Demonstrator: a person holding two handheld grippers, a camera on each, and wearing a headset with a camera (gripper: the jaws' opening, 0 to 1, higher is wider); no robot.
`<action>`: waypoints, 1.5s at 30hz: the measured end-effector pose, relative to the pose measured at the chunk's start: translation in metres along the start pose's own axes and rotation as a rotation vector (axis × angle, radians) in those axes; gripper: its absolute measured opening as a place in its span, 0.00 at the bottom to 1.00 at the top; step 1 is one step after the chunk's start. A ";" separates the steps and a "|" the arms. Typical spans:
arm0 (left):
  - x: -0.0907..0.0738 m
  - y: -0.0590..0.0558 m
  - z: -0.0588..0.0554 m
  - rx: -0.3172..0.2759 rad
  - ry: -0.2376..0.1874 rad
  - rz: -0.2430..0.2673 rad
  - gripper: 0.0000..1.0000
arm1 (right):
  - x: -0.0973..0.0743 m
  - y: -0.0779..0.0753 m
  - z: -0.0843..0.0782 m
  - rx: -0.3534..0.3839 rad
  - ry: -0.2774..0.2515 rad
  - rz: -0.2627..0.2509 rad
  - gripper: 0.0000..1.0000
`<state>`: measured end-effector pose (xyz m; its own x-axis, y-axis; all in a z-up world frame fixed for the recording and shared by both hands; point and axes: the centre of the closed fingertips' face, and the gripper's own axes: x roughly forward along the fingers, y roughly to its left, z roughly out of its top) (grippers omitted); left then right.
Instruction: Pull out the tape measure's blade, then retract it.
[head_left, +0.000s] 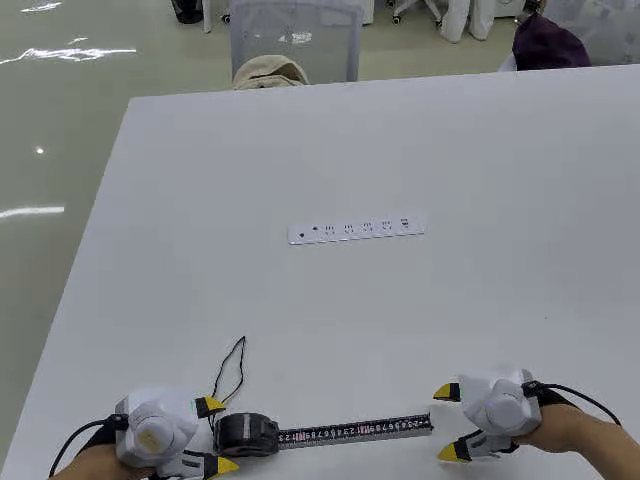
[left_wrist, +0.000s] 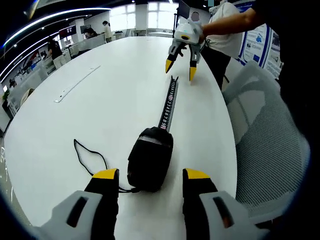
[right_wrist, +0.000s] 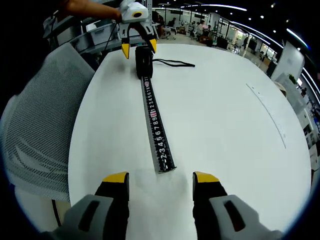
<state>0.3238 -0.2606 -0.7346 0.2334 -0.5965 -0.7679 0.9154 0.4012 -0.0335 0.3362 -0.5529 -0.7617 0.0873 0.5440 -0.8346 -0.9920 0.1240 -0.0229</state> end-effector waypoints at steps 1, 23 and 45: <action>-0.003 0.001 0.000 -0.005 -0.007 0.013 0.49 | -0.003 0.001 0.001 0.009 -0.004 -0.006 0.52; -0.031 -0.027 -0.005 -0.159 -0.051 0.171 0.67 | -0.047 0.019 0.004 0.240 -0.154 -0.205 0.67; -0.049 -0.059 0.009 -0.354 -0.168 0.364 0.82 | -0.070 0.049 0.022 0.394 -0.219 -0.364 0.85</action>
<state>0.2618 -0.2616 -0.6894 0.5914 -0.4662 -0.6579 0.6051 0.7959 -0.0200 0.2832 -0.5668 -0.6919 0.4751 0.5621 -0.6770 -0.7892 0.6124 -0.0453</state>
